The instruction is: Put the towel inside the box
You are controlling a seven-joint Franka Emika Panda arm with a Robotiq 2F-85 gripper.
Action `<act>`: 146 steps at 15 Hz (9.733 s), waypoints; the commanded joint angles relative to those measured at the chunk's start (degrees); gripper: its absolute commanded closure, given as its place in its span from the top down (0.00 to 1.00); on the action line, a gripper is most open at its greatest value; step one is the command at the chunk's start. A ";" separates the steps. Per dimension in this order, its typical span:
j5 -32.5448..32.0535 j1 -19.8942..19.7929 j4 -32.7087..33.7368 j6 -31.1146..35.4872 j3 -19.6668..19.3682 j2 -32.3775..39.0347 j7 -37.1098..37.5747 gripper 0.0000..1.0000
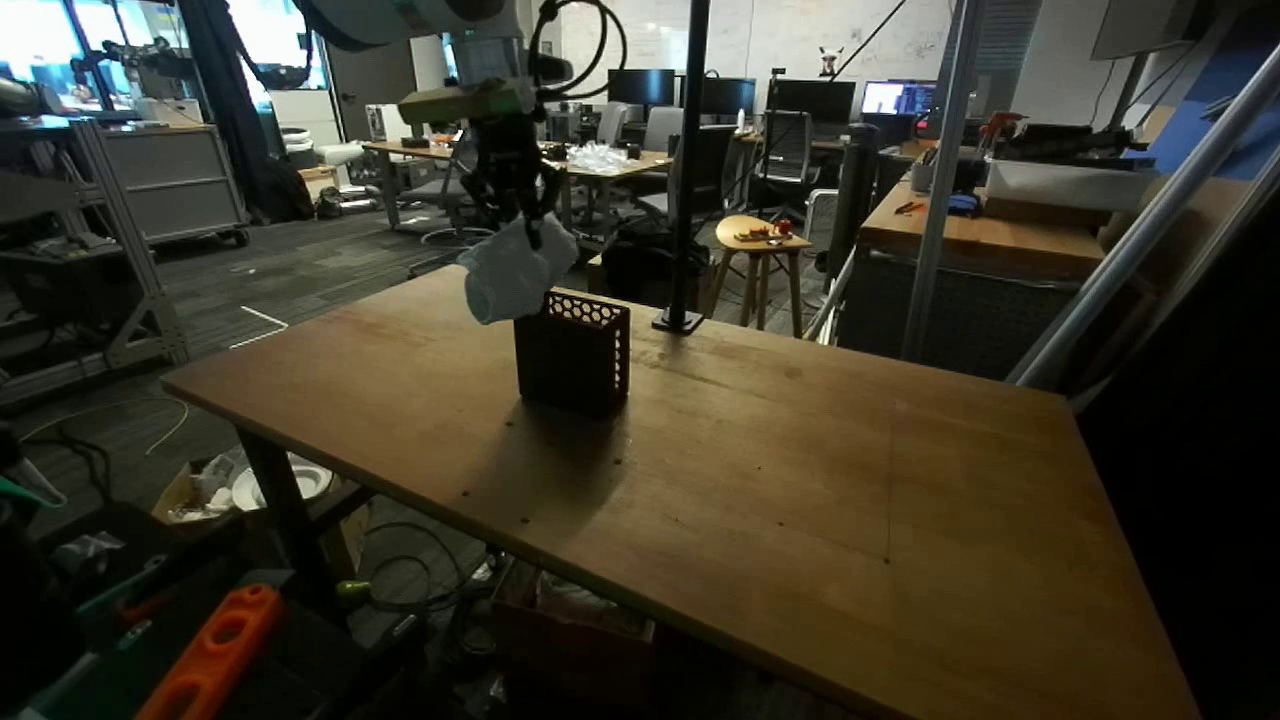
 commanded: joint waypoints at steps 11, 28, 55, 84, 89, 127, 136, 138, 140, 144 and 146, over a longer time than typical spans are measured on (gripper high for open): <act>3.33 -8.92 13.68 -4.79 -2.53 6.16 -14.78 0.10; 8.97 -7.01 14.95 -6.93 0.00 8.84 -9.58 0.10; 19.52 -10.26 6.24 3.96 2.85 16.58 -20.54 0.10; 15.43 -12.45 8.60 -2.54 1.15 12.84 -26.04 0.58; 13.79 -11.85 10.06 -4.46 1.24 11.91 -26.24 0.22; 1.66 -4.87 24.44 -11.86 0.72 18.83 -21.03 0.51; 1.86 -5.20 22.90 -10.07 1.49 19.95 -21.38 0.54; 1.58 -5.37 22.12 -9.73 1.29 20.20 -21.57 0.53; 1.48 -5.52 21.50 -9.62 1.11 20.25 -21.62 0.44; 1.51 -5.88 20.36 -9.01 0.90 19.92 -21.58 0.10; 1.58 -6.16 19.58 -8.40 0.87 19.41 -21.62 0.06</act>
